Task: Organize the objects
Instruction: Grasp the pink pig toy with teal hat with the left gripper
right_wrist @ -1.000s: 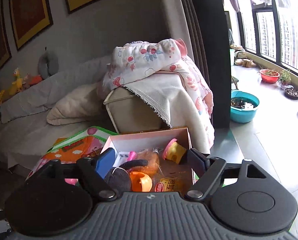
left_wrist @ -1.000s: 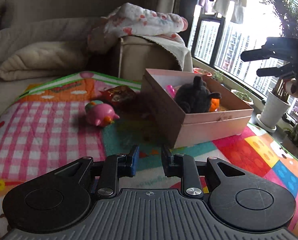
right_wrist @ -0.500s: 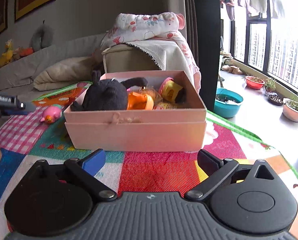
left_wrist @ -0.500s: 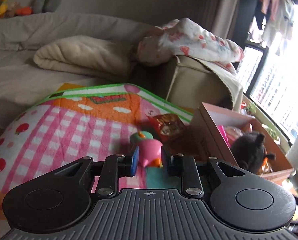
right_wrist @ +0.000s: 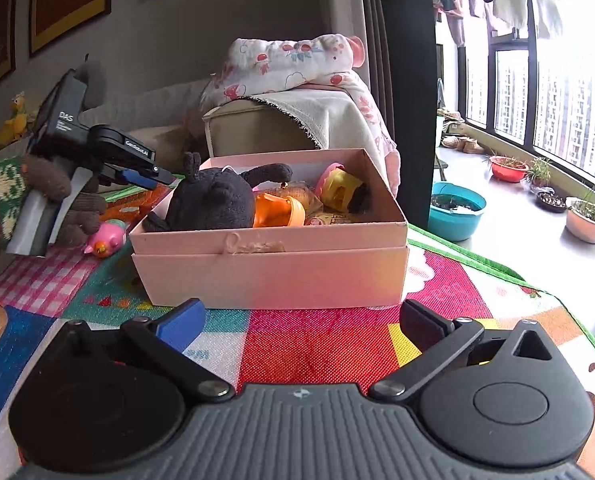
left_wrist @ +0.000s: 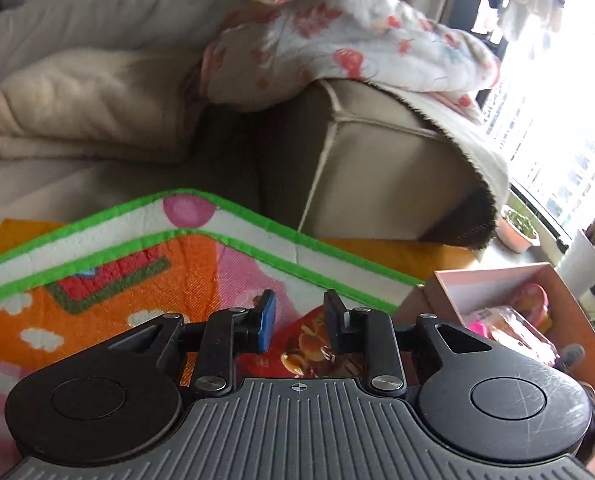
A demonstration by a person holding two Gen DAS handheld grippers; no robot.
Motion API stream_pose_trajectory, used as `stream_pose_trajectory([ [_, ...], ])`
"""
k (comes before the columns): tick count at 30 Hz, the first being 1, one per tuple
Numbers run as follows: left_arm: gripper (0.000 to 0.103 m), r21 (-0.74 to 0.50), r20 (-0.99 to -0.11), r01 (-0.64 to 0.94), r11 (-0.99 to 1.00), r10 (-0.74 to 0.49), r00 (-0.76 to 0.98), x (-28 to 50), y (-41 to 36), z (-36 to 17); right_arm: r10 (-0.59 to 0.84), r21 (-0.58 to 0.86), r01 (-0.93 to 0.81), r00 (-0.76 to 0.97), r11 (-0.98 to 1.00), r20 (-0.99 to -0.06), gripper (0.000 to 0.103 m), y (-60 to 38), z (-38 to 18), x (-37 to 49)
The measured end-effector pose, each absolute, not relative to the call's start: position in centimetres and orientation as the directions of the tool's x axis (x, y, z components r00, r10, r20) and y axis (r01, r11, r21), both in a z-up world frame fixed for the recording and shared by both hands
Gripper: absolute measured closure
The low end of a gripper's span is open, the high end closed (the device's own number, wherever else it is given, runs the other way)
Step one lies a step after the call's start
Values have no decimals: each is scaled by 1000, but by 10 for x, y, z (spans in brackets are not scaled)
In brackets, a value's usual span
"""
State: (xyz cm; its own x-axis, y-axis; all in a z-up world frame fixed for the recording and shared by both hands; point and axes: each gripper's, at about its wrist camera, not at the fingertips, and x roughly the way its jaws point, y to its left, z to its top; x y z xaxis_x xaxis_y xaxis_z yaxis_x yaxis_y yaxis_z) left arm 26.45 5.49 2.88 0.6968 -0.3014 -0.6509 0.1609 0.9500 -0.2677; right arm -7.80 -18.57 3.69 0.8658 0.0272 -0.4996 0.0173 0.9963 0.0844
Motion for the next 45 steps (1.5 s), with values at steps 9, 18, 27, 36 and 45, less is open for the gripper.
stream_pose_trajectory([
  [9,57,-222,-700,478,850,-480,529,238,44,23,68,122,-3,846,992,-529,0,-190,34,-72],
  [18,53,-140,-709,549,824,-471,526,140,41,27,73,125,-7,846,992,-528,0,-189,34,-72],
  [27,49,46,-701,498,866,-327,634,78,-13,12,75,128,-6,835,992,-544,0,-190,32,-69],
  [36,22,-103,-728,629,771,-489,481,61,-15,16,87,143,-9,828,990,-554,0,-192,32,-68],
  [45,27,150,-567,441,885,-288,771,69,24,54,96,153,-12,826,988,-555,0,-193,32,-68],
])
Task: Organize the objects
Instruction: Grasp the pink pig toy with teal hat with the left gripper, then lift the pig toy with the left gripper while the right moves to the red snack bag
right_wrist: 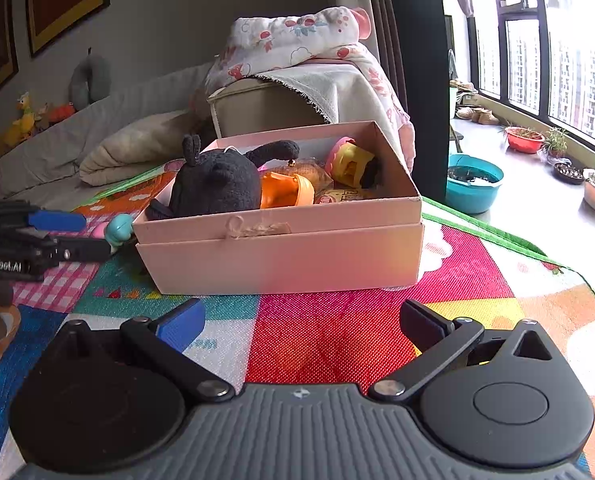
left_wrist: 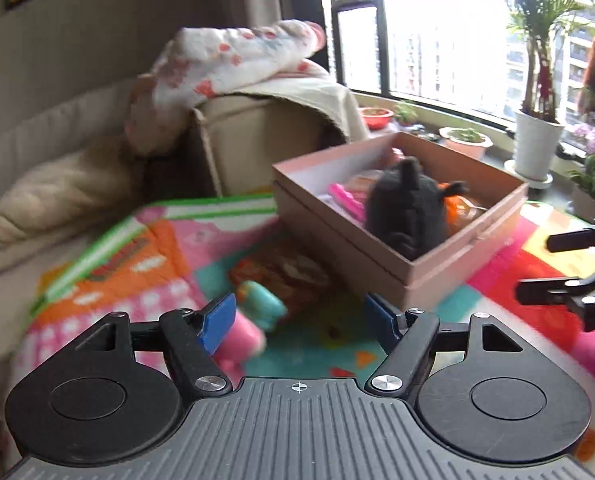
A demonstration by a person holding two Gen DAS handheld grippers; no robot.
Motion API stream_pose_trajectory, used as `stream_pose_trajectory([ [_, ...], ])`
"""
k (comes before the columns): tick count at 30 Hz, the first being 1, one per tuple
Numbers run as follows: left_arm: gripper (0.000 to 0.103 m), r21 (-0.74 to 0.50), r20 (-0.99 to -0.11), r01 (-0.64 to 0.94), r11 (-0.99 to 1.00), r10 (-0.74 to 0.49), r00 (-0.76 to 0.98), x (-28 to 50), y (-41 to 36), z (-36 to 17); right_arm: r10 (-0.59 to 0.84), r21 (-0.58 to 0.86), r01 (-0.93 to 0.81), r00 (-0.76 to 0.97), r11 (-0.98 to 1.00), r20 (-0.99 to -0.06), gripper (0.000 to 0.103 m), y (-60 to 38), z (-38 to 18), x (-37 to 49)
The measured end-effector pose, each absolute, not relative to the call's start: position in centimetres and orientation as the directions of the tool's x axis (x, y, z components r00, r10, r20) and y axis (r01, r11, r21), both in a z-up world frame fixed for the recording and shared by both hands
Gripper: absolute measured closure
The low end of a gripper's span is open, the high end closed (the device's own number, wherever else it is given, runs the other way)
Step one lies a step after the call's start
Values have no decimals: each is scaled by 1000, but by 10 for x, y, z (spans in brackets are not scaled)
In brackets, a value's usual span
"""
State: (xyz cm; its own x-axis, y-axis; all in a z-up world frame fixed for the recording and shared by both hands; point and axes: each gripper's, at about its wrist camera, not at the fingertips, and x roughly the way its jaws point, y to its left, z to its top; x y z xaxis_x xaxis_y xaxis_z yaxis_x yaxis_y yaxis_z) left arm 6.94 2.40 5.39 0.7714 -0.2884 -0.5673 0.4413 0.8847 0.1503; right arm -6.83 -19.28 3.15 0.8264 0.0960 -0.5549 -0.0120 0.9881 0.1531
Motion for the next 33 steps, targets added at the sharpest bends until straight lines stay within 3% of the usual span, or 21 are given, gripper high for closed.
stream_pose_trajectory([
  [3,27,188,-591,395,899,-217,777,96,32,49,96,153,-11,826,988,-556,0,-193,31,-68],
  [9,27,89,-648,376,922,-233,725,126,34,28,95,153,-9,820,988,-564,0,-193,30,-66],
  [10,29,61,-651,376,925,-248,717,127,34,26,95,153,-8,819,988,-566,0,-193,30,-66],
  [11,39,34,-654,377,926,-265,708,128,34,24,95,154,-8,817,988,-569,0,-193,29,-65],
  [12,41,21,-658,377,926,-271,702,128,33,23,96,154,-8,813,988,-574,0,-193,29,-64],
  [18,45,-6,-679,337,942,-251,690,112,38,26,69,100,-10,792,995,-607,0,-184,31,-58],
  [23,45,-65,-623,272,960,-252,741,82,58,23,98,52,-82,809,995,-579,0,-158,64,-54],
  [27,45,-206,-533,129,970,-221,817,60,90,15,147,18,-166,816,986,-559,0,-123,109,-32],
  [33,45,-342,-436,68,937,-223,872,48,119,13,202,8,-259,732,966,-651,0,-51,141,55],
])
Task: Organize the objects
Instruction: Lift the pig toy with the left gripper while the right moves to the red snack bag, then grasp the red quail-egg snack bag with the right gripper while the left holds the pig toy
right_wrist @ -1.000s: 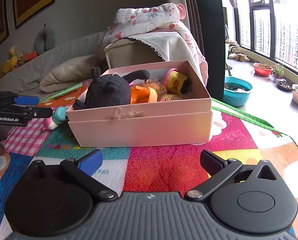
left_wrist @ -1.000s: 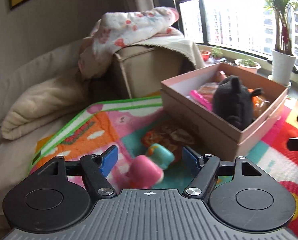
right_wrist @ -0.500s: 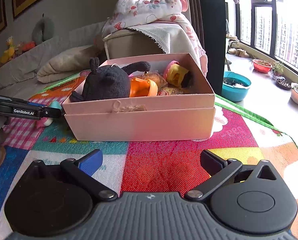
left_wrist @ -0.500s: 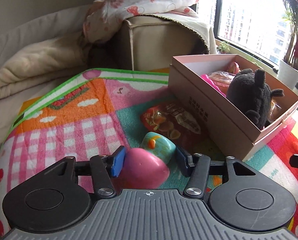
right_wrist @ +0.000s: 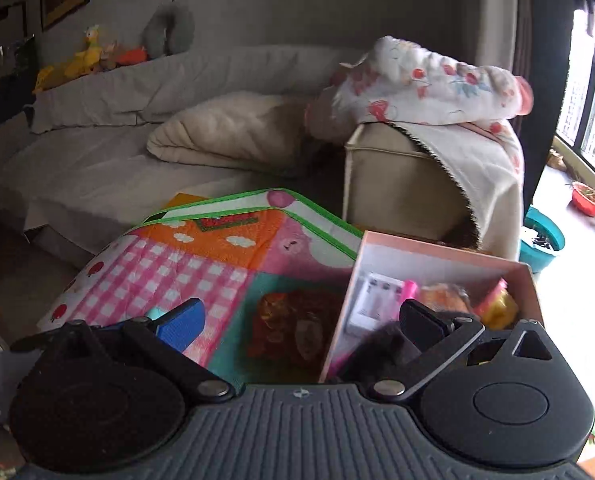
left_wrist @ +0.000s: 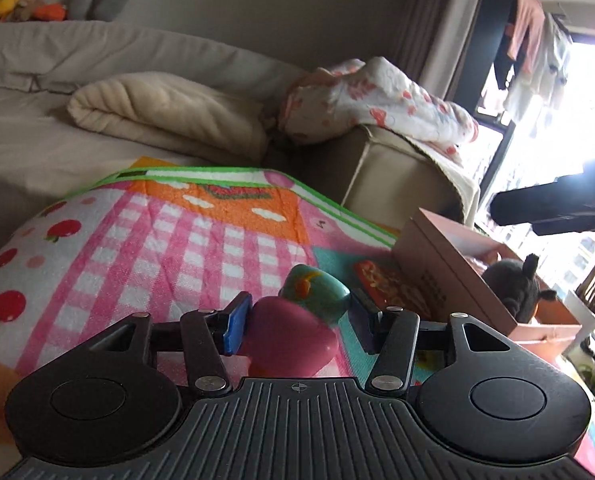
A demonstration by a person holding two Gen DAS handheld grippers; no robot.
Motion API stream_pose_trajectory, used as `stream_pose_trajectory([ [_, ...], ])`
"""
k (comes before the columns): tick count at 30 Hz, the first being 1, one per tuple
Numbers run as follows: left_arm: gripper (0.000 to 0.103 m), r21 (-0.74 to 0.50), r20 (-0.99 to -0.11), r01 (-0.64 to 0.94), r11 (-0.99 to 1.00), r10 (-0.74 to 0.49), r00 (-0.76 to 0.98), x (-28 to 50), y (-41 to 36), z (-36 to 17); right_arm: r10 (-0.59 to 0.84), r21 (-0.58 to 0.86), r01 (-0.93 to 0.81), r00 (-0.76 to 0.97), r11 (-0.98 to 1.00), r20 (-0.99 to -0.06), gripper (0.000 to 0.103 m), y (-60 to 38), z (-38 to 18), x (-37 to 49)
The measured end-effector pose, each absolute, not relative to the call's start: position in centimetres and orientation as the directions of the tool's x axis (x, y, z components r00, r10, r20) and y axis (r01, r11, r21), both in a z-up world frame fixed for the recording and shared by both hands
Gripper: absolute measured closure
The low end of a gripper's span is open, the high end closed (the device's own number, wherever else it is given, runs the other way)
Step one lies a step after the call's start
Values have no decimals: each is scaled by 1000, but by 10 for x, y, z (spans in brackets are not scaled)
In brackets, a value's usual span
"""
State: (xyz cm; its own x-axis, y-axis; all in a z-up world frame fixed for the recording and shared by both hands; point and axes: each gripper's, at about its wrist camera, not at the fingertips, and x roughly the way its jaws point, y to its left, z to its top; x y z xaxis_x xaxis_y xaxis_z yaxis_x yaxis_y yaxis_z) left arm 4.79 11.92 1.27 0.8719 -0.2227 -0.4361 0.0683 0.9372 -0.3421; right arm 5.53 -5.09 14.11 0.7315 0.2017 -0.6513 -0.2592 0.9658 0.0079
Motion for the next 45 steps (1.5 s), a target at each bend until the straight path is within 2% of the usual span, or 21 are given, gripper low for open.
stream_pose_trajectory([
  [2,45,-361,-431,42,932,-207,878,47,125,11,181,-3,-255,693,967,-698,0,-26,133,90],
  [3,45,-382,-432,33,924,-210,877,48,129,10,162,-16,-248,677,969,-718,4,-16,126,106],
  [4,45,-397,-427,32,917,-215,878,48,132,10,133,-42,-242,660,969,-739,20,-4,117,124],
  [5,45,-405,-420,28,914,-213,882,46,134,10,105,-66,-234,648,970,-754,28,3,110,137],
  [6,45,-408,-416,23,913,-208,885,45,136,10,60,-95,-210,633,973,-772,41,10,98,152],
  [7,45,-410,-412,20,912,-205,888,45,138,11,27,-107,-181,614,978,-789,49,12,89,165],
  [10,45,-429,-414,16,903,-212,885,45,142,10,-44,-116,-93,559,989,-828,64,7,64,195],
  [13,45,-450,-406,11,893,-215,888,44,145,10,-69,-148,-103,544,984,-836,69,8,56,197],
  [16,45,-472,-404,-5,882,-211,890,44,151,9,21,-73,-174,487,982,-873,70,9,59,178],
  [28,45,-491,-415,-18,871,-216,884,44,156,6,191,22,-417,369,909,-910,70,-8,71,33],
  [33,45,-494,-415,0,869,-237,878,45,153,6,98,-91,-405,423,910,-901,69,-38,65,-24],
  [35,45,-489,-419,4,872,-239,876,46,150,5,55,-119,-349,449,930,-892,61,-52,64,-37],
  [36,45,-485,-422,3,874,-237,875,46,149,5,65,-103,-330,461,938,-885,44,-58,65,-42],
  [37,45,-481,-424,2,877,-235,875,46,148,5,85,-81,-314,481,946,-873,22,-62,68,-47],
  [39,45,-475,-427,2,880,-233,873,46,147,4,136,-35,-300,529,953,-838,5,-62,73,-51],
  [42,45,-472,-433,2,882,-234,870,47,146,3,197,17,-318,542,948,-817,2,-48,69,-36],
  [45,45,-476,-437,1,879,-238,867,48,147,2,193,22,-311,533,950,-823,2,-33,56,-14],
])
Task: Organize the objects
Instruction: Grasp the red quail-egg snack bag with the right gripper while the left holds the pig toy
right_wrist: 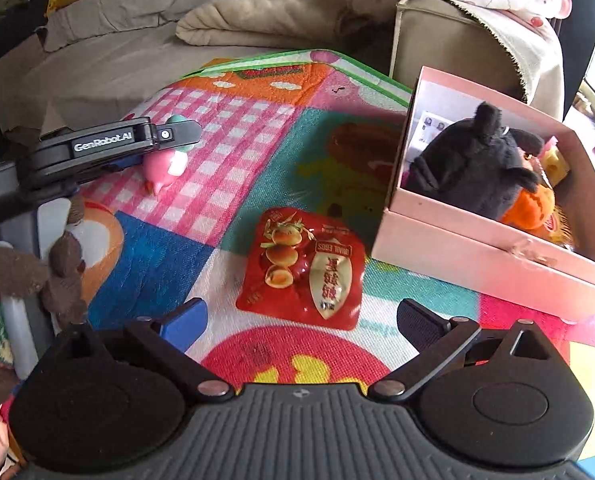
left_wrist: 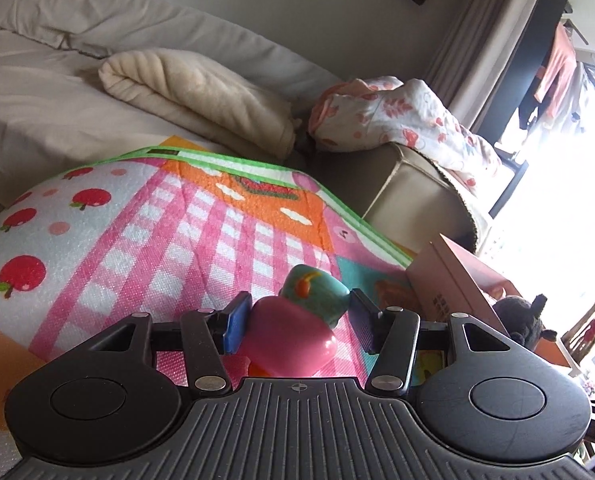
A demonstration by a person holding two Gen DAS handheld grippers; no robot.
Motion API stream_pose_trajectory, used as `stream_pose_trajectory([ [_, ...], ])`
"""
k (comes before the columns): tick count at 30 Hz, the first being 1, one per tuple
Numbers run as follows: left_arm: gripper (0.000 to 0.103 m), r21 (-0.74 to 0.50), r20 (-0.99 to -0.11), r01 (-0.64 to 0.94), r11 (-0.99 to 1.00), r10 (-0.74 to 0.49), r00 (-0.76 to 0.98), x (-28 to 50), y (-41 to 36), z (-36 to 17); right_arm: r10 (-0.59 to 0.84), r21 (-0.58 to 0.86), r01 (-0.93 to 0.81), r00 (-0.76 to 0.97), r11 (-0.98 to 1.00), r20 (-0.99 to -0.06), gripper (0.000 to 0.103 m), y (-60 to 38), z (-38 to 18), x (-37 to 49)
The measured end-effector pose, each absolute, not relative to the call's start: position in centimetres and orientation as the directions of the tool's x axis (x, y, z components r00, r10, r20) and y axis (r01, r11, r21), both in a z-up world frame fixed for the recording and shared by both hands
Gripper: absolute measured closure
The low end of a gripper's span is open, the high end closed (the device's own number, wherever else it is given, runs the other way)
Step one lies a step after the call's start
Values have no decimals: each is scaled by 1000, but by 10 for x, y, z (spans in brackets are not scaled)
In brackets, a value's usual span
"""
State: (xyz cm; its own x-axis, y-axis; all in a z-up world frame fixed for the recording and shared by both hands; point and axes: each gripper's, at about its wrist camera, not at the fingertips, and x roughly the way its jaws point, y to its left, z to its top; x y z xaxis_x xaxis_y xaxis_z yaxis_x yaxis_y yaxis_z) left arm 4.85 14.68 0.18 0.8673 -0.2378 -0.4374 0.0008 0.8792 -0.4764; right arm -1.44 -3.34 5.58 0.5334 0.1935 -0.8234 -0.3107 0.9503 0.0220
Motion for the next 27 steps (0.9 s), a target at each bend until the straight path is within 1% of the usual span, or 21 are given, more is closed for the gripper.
stream_pose_trajectory([
  [3,45,-481,-438,1,877,-241,866,50,147,1,189,24,-300,532,954,-825,2,-27,44,2],
  [4,45,-481,-439,1,877,-242,865,50,147,1,196,38,-296,526,954,-828,4,-26,40,5],
  [6,45,-482,-439,4,876,-245,864,49,147,1,199,38,-304,520,952,-831,10,-24,40,4],
  [7,45,-483,-439,4,876,-247,864,49,148,1,198,25,-320,519,947,-832,17,-23,41,0],
  [8,45,-484,-440,5,875,-248,863,49,148,1,194,9,-339,516,941,-834,21,-23,42,-4],
  [9,45,-485,-440,6,875,-250,862,49,148,1,200,6,-359,506,933,-839,26,-25,44,-10],
  [10,45,-486,-441,6,874,-250,862,49,147,1,203,7,-371,494,929,-845,28,-28,46,-14],
  [12,45,-486,-441,6,874,-251,862,49,147,2,191,-18,-393,485,919,-854,28,-37,48,-29],
  [15,45,-484,-443,6,875,-251,861,49,146,2,119,-105,-387,514,916,-850,28,-57,51,-46],
  [18,45,-485,-443,5,875,-251,861,49,146,2,2,-208,-310,561,928,-828,27,-82,54,-52],
  [20,45,-487,-443,5,874,-252,860,49,146,2,-99,-313,-262,601,913,-793,23,-95,51,-56],
  [22,45,-486,-444,5,874,-252,860,49,146,1,-171,-383,-225,620,896,-765,21,-107,49,-61],
  [24,45,-486,-444,5,874,-252,860,49,146,1,-182,-373,-200,612,906,-770,20,-118,50,-63],
  [26,45,-486,-444,5,874,-252,860,49,146,2,-122,-281,-187,589,941,-799,15,-129,54,-64],
  [27,45,-486,-444,5,874,-251,860,49,146,1,-86,-228,-177,580,957,-810,11,-134,56,-63],
])
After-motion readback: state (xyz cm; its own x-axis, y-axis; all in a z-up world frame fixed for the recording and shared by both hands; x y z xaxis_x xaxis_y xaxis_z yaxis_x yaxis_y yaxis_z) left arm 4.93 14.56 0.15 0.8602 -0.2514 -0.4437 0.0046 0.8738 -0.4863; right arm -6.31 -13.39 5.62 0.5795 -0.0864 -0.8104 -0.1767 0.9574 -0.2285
